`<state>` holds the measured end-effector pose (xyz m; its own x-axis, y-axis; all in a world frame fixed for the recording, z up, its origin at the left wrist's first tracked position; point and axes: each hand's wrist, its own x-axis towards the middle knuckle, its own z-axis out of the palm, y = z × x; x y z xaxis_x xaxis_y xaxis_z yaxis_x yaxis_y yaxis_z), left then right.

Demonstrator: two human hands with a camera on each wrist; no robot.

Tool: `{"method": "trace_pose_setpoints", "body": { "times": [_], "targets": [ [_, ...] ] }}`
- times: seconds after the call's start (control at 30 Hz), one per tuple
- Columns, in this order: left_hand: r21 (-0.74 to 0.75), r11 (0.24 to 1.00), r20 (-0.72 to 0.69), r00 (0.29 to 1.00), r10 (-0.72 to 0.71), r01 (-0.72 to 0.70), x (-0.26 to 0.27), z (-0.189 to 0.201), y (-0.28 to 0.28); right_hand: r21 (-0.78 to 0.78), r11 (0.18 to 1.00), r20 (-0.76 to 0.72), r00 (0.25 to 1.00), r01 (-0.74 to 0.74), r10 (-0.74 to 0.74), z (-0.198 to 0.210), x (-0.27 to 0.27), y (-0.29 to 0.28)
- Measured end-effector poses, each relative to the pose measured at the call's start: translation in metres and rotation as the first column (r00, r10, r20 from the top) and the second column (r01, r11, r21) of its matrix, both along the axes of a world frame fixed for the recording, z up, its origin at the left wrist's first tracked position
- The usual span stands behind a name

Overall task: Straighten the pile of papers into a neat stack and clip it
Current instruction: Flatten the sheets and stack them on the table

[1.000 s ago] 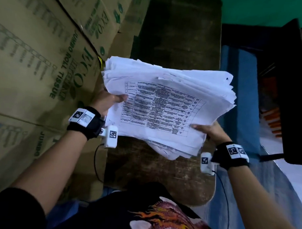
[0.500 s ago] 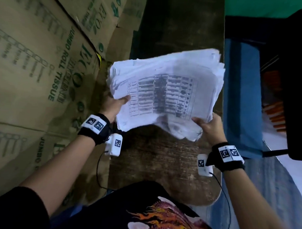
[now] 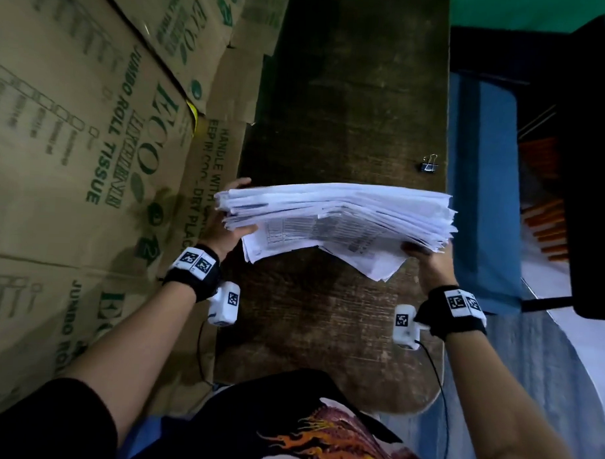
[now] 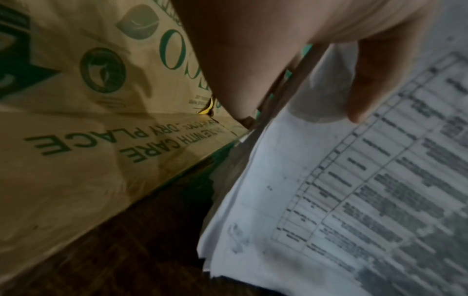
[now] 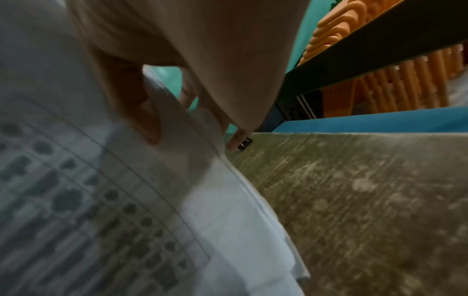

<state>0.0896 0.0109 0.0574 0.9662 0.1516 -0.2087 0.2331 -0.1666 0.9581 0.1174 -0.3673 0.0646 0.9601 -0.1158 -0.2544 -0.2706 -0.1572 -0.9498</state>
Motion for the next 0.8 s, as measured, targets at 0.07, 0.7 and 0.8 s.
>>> {"method": "trace_pose_setpoints", "body": {
  "times": [0.07,0.7,0.8],
  "targets": [
    [-0.008,1.0,-0.132,0.991,0.029,-0.031,0.007,-0.022,0.0,-0.001,1.0,-0.049,0.999,0.022,-0.022,0.001,-0.003,0.015],
    [-0.004,0.992,-0.49,0.865,0.109,-0.127,-0.006,-0.042,0.0,0.187,0.981,-0.47,0.872,-0.053,0.137,-0.028,0.005,0.022],
    [0.128,0.988,-0.475,0.869,0.136,-0.085,-0.011,-0.048,-0.006,0.15,0.985,-0.497,0.855,-0.081,0.146,-0.047,-0.019,0.012]
  ]
}}
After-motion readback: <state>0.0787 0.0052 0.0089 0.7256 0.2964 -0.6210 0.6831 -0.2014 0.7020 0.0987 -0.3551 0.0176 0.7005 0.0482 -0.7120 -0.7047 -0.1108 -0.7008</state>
